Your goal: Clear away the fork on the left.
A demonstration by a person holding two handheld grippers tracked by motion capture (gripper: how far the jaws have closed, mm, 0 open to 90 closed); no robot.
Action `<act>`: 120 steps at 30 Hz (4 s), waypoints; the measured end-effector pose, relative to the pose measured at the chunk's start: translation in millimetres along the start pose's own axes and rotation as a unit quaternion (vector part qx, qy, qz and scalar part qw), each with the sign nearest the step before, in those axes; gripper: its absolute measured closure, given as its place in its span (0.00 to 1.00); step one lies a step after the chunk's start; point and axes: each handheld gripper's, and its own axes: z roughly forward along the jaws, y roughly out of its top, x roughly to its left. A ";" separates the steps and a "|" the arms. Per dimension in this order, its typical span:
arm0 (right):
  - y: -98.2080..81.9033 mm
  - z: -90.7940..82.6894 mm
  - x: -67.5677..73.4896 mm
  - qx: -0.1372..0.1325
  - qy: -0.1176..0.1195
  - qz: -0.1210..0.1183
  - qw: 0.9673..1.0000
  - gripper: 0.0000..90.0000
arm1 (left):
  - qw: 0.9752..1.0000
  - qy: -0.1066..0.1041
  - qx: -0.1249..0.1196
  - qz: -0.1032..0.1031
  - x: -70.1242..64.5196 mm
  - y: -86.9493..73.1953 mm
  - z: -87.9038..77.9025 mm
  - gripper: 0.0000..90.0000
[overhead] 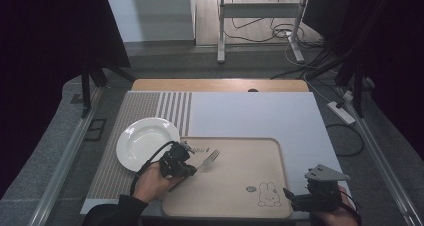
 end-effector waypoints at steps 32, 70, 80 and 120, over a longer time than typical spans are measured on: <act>0.0 0.5 0.5 0.001 -0.002 -0.002 1.000 0.00 | 0.999 0.006 -0.004 0.054 -20.1 10.3 31.2 0.99; 0.0 1.1 0.0 0.003 0.002 0.000 1.000 0.00 | 0.999 0.032 -0.021 -0.038 37.6 -12.3 12.1 0.99; 0.0 1.3 0.0 0.004 0.002 -0.001 1.000 0.00 | 0.998 0.040 -0.021 -0.050 45.9 -17.4 8.1 0.99; 0.1 1.1 0.3 0.004 0.002 -0.003 1.000 0.00 | 0.994 0.009 -0.111 -0.012 43.9 -21.5 -7.3 0.43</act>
